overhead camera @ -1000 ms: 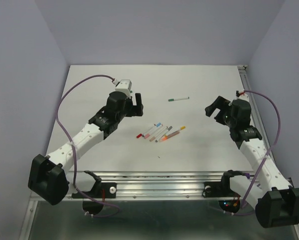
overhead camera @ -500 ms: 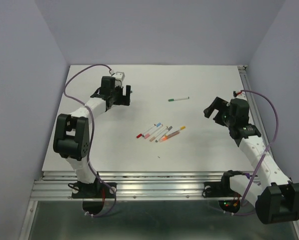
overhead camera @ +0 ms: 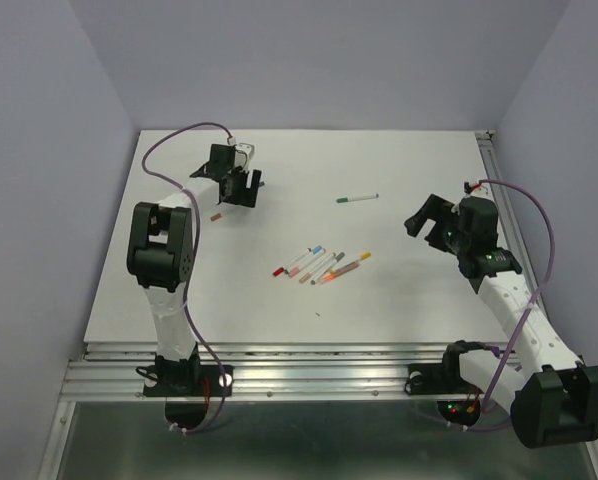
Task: Open the pen caps
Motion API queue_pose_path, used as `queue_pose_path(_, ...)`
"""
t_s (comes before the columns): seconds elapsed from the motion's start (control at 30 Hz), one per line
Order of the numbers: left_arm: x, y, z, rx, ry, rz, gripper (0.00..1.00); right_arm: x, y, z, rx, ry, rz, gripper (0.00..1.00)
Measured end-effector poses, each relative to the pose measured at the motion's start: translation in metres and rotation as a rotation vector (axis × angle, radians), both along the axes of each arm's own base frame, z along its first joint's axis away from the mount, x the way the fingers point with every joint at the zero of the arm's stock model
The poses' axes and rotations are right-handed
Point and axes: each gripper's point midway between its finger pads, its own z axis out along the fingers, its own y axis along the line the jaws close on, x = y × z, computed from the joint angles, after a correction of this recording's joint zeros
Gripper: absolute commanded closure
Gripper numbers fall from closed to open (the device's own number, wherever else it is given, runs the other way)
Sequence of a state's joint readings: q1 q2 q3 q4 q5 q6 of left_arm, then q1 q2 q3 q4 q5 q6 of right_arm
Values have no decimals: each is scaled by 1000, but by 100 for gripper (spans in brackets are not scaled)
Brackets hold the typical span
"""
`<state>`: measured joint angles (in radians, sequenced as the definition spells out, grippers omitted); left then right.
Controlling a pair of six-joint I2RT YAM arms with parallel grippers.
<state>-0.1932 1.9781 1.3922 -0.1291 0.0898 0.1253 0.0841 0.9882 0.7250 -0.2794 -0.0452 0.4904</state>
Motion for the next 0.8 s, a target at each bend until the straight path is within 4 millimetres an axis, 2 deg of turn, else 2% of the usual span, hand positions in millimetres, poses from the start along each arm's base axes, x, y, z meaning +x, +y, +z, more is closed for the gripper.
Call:
queue_pose_path(0.2,-4,0,-23,8,56,-13,14,0,0,0,0,0,0,0)
queue_pose_path(0.27,-5,1,-30,17,69,-13,17,0,0,-1,0,2,0,0)
queue_pose_path(0.33,-4,1,-31,18,69,-12,25,0,0,-1,1,3,2,0)
queue_pose_path(0.4,-4,1,-31,18,67,-11,27,0,1,-1,2,3,5,0)
queue_pose_path(0.43,-4,1,-31,18,67,-9,34,0,1,-1,3,2,7,0)
queue_pose_path(0.63,-3,1,-31,15,64,-2,60,0,1,-1,3,2,6,0)
queue_pose_path(0.8,-3,2,-31,11,66,9,72,1,0,-4,1,14,-2,0)
